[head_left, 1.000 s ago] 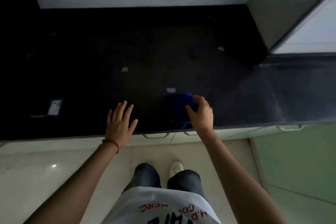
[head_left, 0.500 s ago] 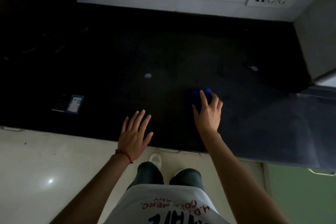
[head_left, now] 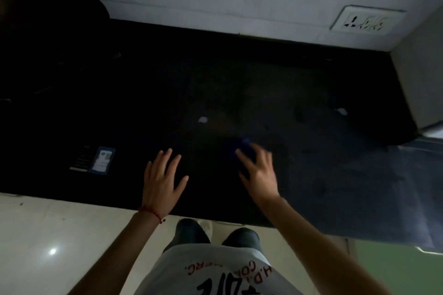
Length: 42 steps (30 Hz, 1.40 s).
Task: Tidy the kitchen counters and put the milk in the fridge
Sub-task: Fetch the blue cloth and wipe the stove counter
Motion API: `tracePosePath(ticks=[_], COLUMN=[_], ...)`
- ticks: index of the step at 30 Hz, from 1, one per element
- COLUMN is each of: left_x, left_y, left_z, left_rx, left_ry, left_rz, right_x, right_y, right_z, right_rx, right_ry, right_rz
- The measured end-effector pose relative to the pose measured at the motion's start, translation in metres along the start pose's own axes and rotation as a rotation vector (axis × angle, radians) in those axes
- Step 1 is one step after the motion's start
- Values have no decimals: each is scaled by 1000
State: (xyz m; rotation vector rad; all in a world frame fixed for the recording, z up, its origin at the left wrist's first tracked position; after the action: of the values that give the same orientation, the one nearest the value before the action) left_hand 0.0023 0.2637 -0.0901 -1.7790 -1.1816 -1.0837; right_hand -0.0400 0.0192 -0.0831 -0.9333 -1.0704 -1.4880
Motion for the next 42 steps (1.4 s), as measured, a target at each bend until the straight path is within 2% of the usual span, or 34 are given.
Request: tracePosePath(ticks=[2, 3, 6, 7, 8, 11, 12, 13, 14, 17, 18, 19, 21, 23, 24, 25, 27, 28, 29, 32, 33, 34, 35, 37, 38, 39, 40, 42], left_x=[8, 10, 11, 11, 11, 11, 11, 11, 11, 10, 10, 10, 10, 9, 9, 8, 8, 9, 9, 9, 8, 8, 9, 9, 10, 10, 10, 9], left_y=[11, 14, 15, 15, 15, 16, 16, 15, 15, 17, 18, 18, 20, 19, 19, 19, 19, 20, 20, 20, 20, 20, 20, 20, 20, 20, 20, 20], left_z=[17, 25, 37, 38, 38, 39, 40, 41, 42, 41, 42, 42, 43, 44, 44, 44, 43, 43, 43, 43, 43, 43, 42, 41, 41, 41, 41, 42], left_rx=[38, 44, 33, 31, 34, 41, 39, 35, 36, 31, 34, 33, 26, 11, 4, 1, 11, 15, 12, -1, -5, -7, -9, -4, -1, -1, -3, -1], left_ry=[27, 37, 72, 72, 66, 53, 49, 47, 48, 64, 68, 72, 70, 72, 76, 78, 76, 78, 80, 83, 81, 76, 72, 73, 75, 76, 77, 83], left_rz=[9, 19, 28, 24, 29, 32, 31, 32, 30, 20, 21, 17, 12, -2, -9, -11, 1, 2, 0, -15, -21, -23, -18, -15, -16, -14, -12, -2], right_x=[-4, -3, 3, 1, -3, -24, -27, -26, -24, -26, -29, -34, -44, -42, -39, -36, -38, -42, -44, -55, -53, -50, -45, -42, -43, -44, -47, -50], right_y=[-1, 9, 52, 60, 64, 53, 56, 70, 88, 129, 133, 131, 111, 107, 117, 130, 152, 156, 153, 125, 125, 136, 149, 172, 174, 169, 159, 124], right_z=[-8, -18, -28, -18, -4, 35, 33, 29, 28, 37, 50, 63, 79, 66, 59, 55, 57, 66, 80, 98, 88, 77, 70, 62, 66, 75, 82, 86], right_rx=[181, 149, -338, -434, -408, 71, 176, 209, 166, -185, -175, -72, 247, 426, 419, 316, -41, -158, -147, 332, 428, 428, 324, -33, -142, -150, -77, 209], right_ry=[-69, -94, -22, -13, -7, 18, -1, -19, -35, -15, -11, -3, -17, -84, -114, -124, -72, -66, -68, -93, -124, -143, -148, -110, -91, -77, -62, -47], right_rz=[6, -24, -48, -39, -48, -12, 6, -3, -8, 28, 25, 5, 38, 48, 21, 15, 17, 23, 14, 62, 71, 39, 18, 12, 22, 15, -21, -17])
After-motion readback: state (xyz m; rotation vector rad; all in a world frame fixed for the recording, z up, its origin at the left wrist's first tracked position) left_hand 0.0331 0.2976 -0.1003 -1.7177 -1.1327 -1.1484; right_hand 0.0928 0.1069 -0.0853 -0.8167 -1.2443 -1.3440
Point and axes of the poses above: each hand's wrist, its own y-axis towards the middle knuckle, its own x-axis out of the back of the hand, z = x × y, the point moved 2 cm from there along y, towards the middle knuckle, and after that the axes turned 7 degrees about -y, right-handed, at the moved point
